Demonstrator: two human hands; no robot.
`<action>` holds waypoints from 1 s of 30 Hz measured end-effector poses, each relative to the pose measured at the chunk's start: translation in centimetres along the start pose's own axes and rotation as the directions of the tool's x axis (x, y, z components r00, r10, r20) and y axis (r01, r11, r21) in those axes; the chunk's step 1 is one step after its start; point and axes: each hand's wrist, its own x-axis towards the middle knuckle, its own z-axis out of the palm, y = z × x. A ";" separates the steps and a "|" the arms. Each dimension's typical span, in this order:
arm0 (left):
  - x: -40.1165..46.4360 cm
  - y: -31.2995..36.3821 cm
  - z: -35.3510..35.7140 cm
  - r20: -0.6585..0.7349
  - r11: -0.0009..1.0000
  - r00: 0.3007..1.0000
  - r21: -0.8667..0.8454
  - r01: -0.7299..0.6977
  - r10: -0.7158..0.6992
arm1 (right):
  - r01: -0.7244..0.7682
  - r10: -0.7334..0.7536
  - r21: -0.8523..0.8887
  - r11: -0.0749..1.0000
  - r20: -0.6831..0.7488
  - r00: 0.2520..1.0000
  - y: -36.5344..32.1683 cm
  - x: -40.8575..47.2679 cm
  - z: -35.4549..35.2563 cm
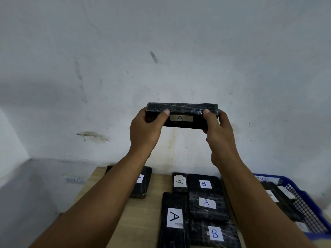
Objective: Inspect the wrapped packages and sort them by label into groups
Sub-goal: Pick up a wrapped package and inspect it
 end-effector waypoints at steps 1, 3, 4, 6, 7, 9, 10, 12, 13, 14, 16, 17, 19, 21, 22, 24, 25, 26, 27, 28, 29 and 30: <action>-0.2 0.1 0.2 -0.026 0.999 0.999 -0.028 0.038 -0.039 | 0.010 -0.010 -0.002 1.000 0.009 1.000 0.1 -0.2 0.1; -0.3 0.1 0.6 -0.083 0.996 0.993 -0.051 0.078 -0.082 | 0.029 -0.029 0.003 1.000 0.029 0.999 0.1 -0.7 0.4; -0.4 0.1 0.8 -0.103 0.994 0.990 -0.060 0.087 -0.093 | 0.037 -0.037 0.003 0.999 0.038 0.999 0.1 -0.9 0.5; -0.5 0.2 1.1 -0.120 0.992 0.987 -0.078 0.100 -0.109 | 0.047 -0.047 -0.004 0.999 0.043 0.998 0.3 -1.2 0.8; -0.6 0.3 1.3 -0.122 0.992 0.986 -0.078 0.103 -0.113 | 0.043 -0.043 0.000 0.999 0.034 0.999 0.5 -1.2 1.0; -1.0 0.5 1.4 -0.123 0.993 0.987 -0.073 0.092 -0.101 | 0.029 -0.029 0.007 1.000 0.002 1.000 1.0 -1.2 1.1; -1.2 0.6 1.5 -0.122 0.994 0.988 -0.071 0.081 -0.090 | 0.026 -0.026 0.005 1.000 -0.019 0.999 1.3 -1.2 1.2; -1.5 0.7 1.6 -0.106 0.995 0.992 -0.067 0.067 -0.074 | 0.041 -0.042 -0.005 0.999 -0.061 0.997 1.9 -1.1 1.3; -1.7 0.8 1.6 -0.089 0.995 0.993 -0.067 0.068 -0.074 | 0.051 -0.052 -0.015 0.999 -0.074 0.996 2.2 -1.1 1.4; -1.9 0.8 1.7 -0.075 0.995 0.994 -0.066 0.071 -0.076 | 0.056 -0.059 -0.029 0.998 -0.081 0.995 2.4 -1.0 1.6; -2.3 0.5 1.8 -0.078 0.995 0.994 -0.063 0.075 -0.080 | 0.062 -0.067 -0.057 0.996 -0.081 0.994 2.7 -1.1 1.9; -2.5 0.3 1.9 -0.094 0.995 0.992 -0.063 0.078 -0.083 | 0.061 -0.066 -0.069 0.996 -0.077 0.995 2.9 -1.1 2.1; -2.6 0.1 1.9 -0.121 0.995 0.989 -0.058 0.077 -0.083 | 0.045 -0.049 -0.065 0.997 -0.053 0.997 2.9 -1.3 2.2; -2.5 0.0 1.7 -0.121 0.998 0.991 -0.038 0.059 -0.064 | 0.009 -0.010 -0.020 1.000 -0.034 0.999 2.9 -1.5 2.2; -2.4 0.1 1.6 -0.108 0.999 0.993 -0.026 0.047 -0.049 | -0.005 0.005 0.004 1.000 -0.035 0.999 2.9 -1.5 2.1; -2.4 0.3 1.3 -0.075 0.999 0.997 -0.014 0.034 -0.035 | -0.011 0.013 0.036 0.999 -0.048 0.999 2.8 -1.6 1.9; -2.4 0.4 1.1 -0.066 0.999 0.997 -0.016 0.036 -0.037 | -0.014 0.016 0.039 0.999 -0.056 0.998 2.7 -1.6 1.8; -2.4 0.3 0.9 -0.064 0.999 0.997 -0.021 0.041 -0.042 | -0.017 0.019 0.034 0.999 -0.059 0.998 2.6 -1.6 1.7; -2.3 0.1 0.6 -0.069 0.999 0.997 -0.019 0.040 -0.041 | -0.017 0.019 0.022 1.000 -0.055 0.998 2.4 -1.6 1.6; -2.1 -0.1 0.3 -0.079 0.999 0.996 -0.007 0.033 -0.033 | -0.019 0.019 0.005 1.000 -0.043 0.999 2.2 -1.7 1.4; -2.0 -0.3 0.0 -0.091 1.000 0.996 0.009 0.025 -0.024 | -0.022 0.021 -0.017 1.000 -0.028 0.999 2.1 -1.6 1.3; -1.8 -0.5 -0.4 -0.105 1.000 0.994 0.020 0.022 -0.020 | -0.027 0.026 -0.042 0.999 -0.008 1.000 2.0 -1.7 1.2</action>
